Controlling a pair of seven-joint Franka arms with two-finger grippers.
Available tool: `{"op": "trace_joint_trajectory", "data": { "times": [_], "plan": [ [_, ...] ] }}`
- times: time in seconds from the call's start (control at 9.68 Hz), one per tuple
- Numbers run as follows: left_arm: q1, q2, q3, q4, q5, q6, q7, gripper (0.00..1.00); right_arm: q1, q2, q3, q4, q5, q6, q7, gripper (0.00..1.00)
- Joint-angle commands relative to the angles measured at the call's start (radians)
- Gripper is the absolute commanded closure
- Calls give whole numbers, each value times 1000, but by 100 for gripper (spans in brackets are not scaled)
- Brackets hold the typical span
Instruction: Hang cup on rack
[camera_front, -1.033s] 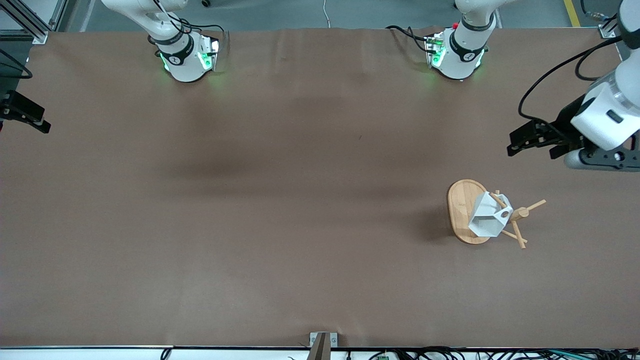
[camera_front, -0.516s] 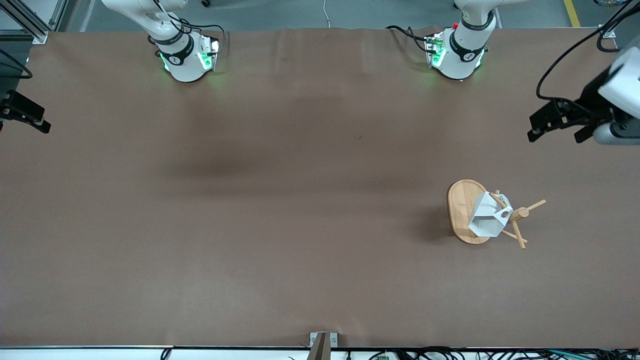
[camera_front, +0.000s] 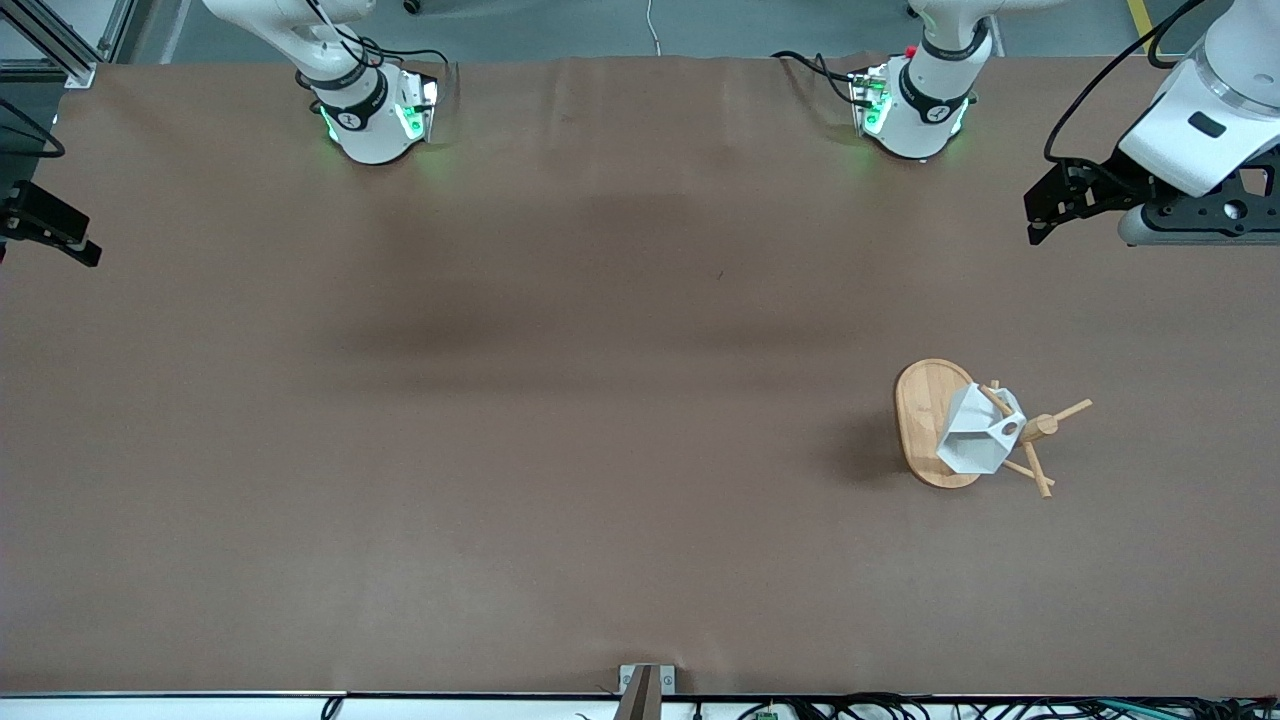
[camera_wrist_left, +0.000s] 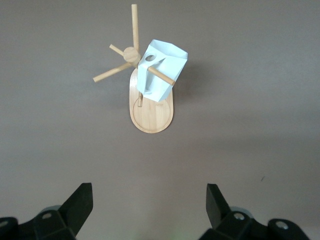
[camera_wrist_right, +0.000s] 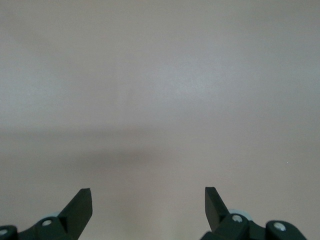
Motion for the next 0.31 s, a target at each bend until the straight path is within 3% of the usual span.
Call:
{"op": "trace_joint_trajectory", "data": {
  "times": [0.0,0.21],
  "plan": [
    [-5,-31,35,-73,-2,30,4,0,-6,-10,7,-13,-5,3,5,1],
    [-7,-26,35,-65,-23,30,5,0,-6,-10,7,-15,-5,2,5,1]
  ]
}}
